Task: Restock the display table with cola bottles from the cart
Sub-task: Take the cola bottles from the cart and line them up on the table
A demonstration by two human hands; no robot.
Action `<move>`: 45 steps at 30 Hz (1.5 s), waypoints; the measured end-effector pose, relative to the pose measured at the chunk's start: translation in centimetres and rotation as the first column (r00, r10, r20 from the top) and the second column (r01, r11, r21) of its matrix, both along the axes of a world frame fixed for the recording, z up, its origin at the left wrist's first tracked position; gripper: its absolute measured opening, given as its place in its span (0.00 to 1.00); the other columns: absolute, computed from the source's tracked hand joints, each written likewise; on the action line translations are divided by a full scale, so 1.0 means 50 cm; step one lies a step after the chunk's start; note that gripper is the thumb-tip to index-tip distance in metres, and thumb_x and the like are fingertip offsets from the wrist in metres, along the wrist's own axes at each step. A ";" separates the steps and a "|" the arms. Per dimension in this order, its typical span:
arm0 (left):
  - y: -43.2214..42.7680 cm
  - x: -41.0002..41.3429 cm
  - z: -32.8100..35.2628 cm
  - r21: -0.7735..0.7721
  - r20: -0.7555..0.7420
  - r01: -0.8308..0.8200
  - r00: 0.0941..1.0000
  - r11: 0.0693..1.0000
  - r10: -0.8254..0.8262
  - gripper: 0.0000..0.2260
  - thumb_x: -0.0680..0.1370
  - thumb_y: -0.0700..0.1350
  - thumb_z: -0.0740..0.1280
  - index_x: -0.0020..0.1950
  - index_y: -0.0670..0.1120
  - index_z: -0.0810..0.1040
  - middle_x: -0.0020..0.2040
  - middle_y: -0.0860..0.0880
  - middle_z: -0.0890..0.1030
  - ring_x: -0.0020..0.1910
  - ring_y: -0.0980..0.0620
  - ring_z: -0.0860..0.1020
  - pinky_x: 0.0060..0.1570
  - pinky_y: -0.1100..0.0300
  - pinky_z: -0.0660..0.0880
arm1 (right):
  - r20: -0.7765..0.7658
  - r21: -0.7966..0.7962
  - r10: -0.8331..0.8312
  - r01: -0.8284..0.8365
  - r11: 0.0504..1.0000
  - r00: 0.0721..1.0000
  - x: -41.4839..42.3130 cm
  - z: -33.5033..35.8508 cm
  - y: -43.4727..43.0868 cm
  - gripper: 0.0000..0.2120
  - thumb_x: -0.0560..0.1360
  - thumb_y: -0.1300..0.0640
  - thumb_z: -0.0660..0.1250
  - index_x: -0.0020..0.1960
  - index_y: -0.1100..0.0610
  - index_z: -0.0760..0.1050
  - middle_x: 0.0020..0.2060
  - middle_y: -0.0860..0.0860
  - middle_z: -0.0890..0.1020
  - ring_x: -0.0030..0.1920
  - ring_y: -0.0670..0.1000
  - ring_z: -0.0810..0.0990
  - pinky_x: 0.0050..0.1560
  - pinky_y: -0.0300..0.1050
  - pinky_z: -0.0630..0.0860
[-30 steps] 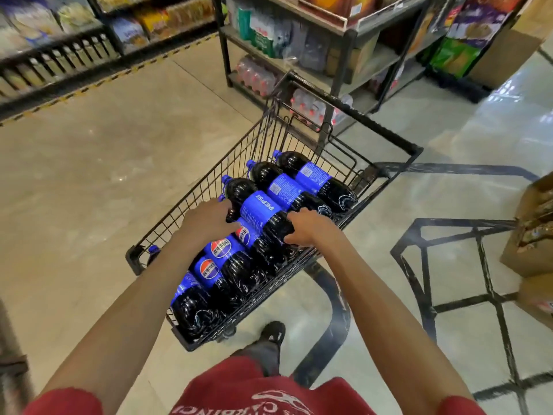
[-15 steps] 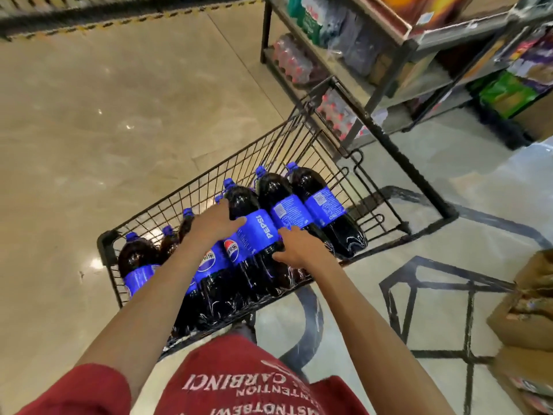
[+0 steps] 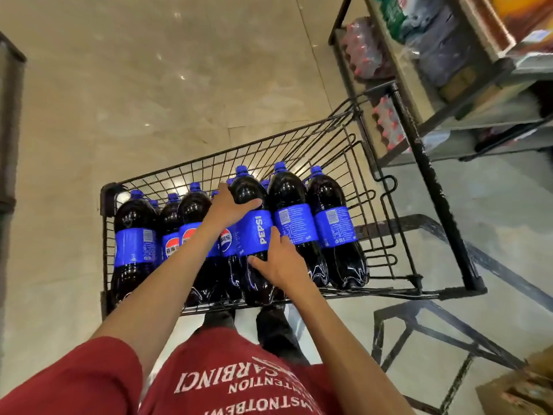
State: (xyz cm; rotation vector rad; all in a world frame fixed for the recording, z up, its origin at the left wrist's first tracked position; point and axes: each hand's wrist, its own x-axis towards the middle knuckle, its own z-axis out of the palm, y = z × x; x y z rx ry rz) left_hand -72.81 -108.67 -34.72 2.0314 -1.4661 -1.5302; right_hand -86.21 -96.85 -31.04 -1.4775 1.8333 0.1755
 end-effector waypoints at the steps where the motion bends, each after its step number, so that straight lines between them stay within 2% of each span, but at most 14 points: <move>1: 0.002 -0.009 -0.003 0.014 -0.022 -0.038 0.999 0.999 0.038 0.44 0.71 0.60 0.77 0.76 0.43 0.56 0.69 0.42 0.74 0.65 0.43 0.76 0.60 0.50 0.75 | 0.007 -0.005 0.013 -0.013 1.000 1.000 -0.004 -0.001 0.001 0.44 0.79 0.39 0.66 0.82 0.59 0.47 0.73 0.61 0.66 0.71 0.62 0.69 0.63 0.57 0.73; 6: 0.009 -0.044 -0.018 0.016 -0.089 -0.199 0.976 0.980 0.200 0.48 0.69 0.57 0.80 0.78 0.46 0.55 0.68 0.47 0.73 0.64 0.47 0.75 0.57 0.56 0.71 | 0.040 -0.010 0.040 -0.040 0.999 0.998 -0.021 -0.010 -0.002 0.45 0.78 0.38 0.66 0.82 0.59 0.47 0.72 0.61 0.67 0.71 0.62 0.67 0.62 0.58 0.73; 10: 0.003 -0.046 -0.023 0.039 -0.077 -0.248 0.965 0.968 0.251 0.46 0.67 0.55 0.82 0.76 0.47 0.59 0.60 0.51 0.72 0.57 0.50 0.74 0.57 0.54 0.74 | 0.092 -0.015 -0.002 0.004 1.000 0.996 -0.025 -0.017 -0.009 0.46 0.77 0.39 0.69 0.81 0.61 0.50 0.72 0.60 0.68 0.72 0.61 0.68 0.64 0.57 0.73; 13: 0.003 -0.044 -0.021 0.067 -0.092 -0.286 0.952 0.956 0.291 0.49 0.61 0.59 0.83 0.74 0.48 0.61 0.62 0.50 0.74 0.57 0.50 0.76 0.58 0.53 0.76 | 0.105 -0.025 -0.037 0.040 0.999 0.994 -0.026 -0.026 -0.011 0.46 0.75 0.39 0.70 0.80 0.62 0.54 0.70 0.60 0.71 0.70 0.61 0.71 0.63 0.55 0.73; 15: 0.007 -0.040 -0.021 0.070 -0.100 -0.310 0.944 0.948 0.316 0.50 0.55 0.61 0.83 0.71 0.50 0.63 0.63 0.49 0.76 0.58 0.48 0.78 0.61 0.49 0.77 | 0.147 -0.015 -0.068 0.071 0.997 0.987 -0.025 -0.031 -0.014 0.45 0.75 0.40 0.71 0.80 0.62 0.54 0.70 0.60 0.71 0.69 0.61 0.72 0.64 0.54 0.73; 19: 0.015 -0.029 -0.018 0.038 -0.172 -0.348 0.921 0.937 0.349 0.41 0.62 0.53 0.84 0.66 0.54 0.62 0.61 0.51 0.75 0.58 0.48 0.78 0.62 0.47 0.77 | 0.291 0.064 -0.166 0.154 0.986 0.942 -0.020 -0.043 -0.020 0.48 0.74 0.44 0.74 0.81 0.62 0.50 0.73 0.59 0.67 0.72 0.59 0.68 0.67 0.51 0.68; 22: 0.029 -0.013 -0.015 0.043 -0.249 -0.360 0.900 0.932 0.359 0.42 0.62 0.53 0.84 0.66 0.56 0.61 0.62 0.50 0.76 0.57 0.49 0.80 0.59 0.50 0.78 | 0.369 0.115 -0.275 0.250 0.961 0.888 -0.017 -0.060 -0.027 0.50 0.65 0.42 0.79 0.78 0.56 0.57 0.67 0.55 0.73 0.66 0.56 0.74 0.65 0.52 0.73; 24: 0.044 -0.003 -0.013 0.033 -0.304 -0.379 0.878 0.925 0.370 0.40 0.65 0.48 0.84 0.67 0.55 0.62 0.59 0.53 0.77 0.55 0.53 0.80 0.54 0.57 0.77 | 0.412 0.139 -0.306 0.273 0.952 0.858 -0.018 -0.071 -0.031 0.51 0.61 0.41 0.81 0.75 0.54 0.60 0.64 0.50 0.75 0.63 0.52 0.77 0.63 0.51 0.75; 27: 0.064 0.012 -0.007 0.016 -0.368 -0.397 0.851 0.918 0.374 0.39 0.67 0.44 0.82 0.69 0.53 0.62 0.58 0.56 0.77 0.53 0.58 0.80 0.47 0.63 0.77 | 0.513 0.168 -0.294 0.242 0.956 0.806 -0.024 -0.079 -0.036 0.44 0.64 0.51 0.84 0.72 0.54 0.63 0.58 0.40 0.76 0.56 0.41 0.79 0.57 0.40 0.76; 30: 0.075 0.031 -0.010 0.004 -0.418 -0.398 0.833 0.917 0.363 0.41 0.67 0.42 0.82 0.72 0.52 0.62 0.60 0.55 0.77 0.54 0.60 0.81 0.49 0.63 0.78 | 0.569 0.197 -0.294 0.220 0.955 0.768 -0.030 -0.085 -0.035 0.44 0.63 0.51 0.85 0.70 0.53 0.64 0.57 0.42 0.79 0.53 0.38 0.82 0.56 0.42 0.79; 32: 0.082 0.041 -0.011 -0.001 -0.436 -0.396 0.826 0.918 0.356 0.41 0.67 0.41 0.82 0.72 0.52 0.62 0.61 0.55 0.77 0.52 0.61 0.81 0.49 0.64 0.78 | 0.588 0.240 -0.316 0.213 0.947 0.744 -0.031 -0.079 -0.033 0.42 0.65 0.56 0.84 0.71 0.53 0.63 0.56 0.43 0.80 0.51 0.36 0.82 0.52 0.36 0.79; 35: 0.089 0.056 -0.012 -0.009 -0.466 -0.404 0.811 0.915 0.354 0.41 0.67 0.41 0.82 0.72 0.52 0.62 0.61 0.56 0.77 0.52 0.63 0.81 0.48 0.66 0.78 | 0.619 0.277 -0.332 0.197 0.940 0.712 -0.032 -0.078 -0.028 0.40 0.67 0.61 0.82 0.71 0.52 0.63 0.57 0.46 0.82 0.54 0.42 0.84 0.53 0.38 0.79; 39: 0.101 0.073 -0.010 -0.017 -0.494 -0.431 0.788 0.902 0.367 0.40 0.67 0.41 0.82 0.71 0.52 0.63 0.62 0.56 0.76 0.55 0.62 0.80 0.50 0.65 0.78 | 0.628 0.248 -0.303 0.185 0.951 0.717 -0.021 -0.082 -0.022 0.32 0.67 0.64 0.82 0.63 0.46 0.72 0.54 0.46 0.85 0.55 0.47 0.85 0.56 0.44 0.81; 45: 0.125 0.097 0.021 -0.057 -0.508 -0.494 0.763 0.868 0.401 0.41 0.66 0.41 0.83 0.71 0.53 0.63 0.62 0.56 0.76 0.55 0.62 0.80 0.54 0.62 0.77 | 0.624 0.208 -0.279 0.189 0.960 0.730 0.010 -0.067 -0.011 0.33 0.63 0.60 0.84 0.64 0.54 0.74 0.54 0.50 0.85 0.51 0.47 0.85 0.49 0.39 0.80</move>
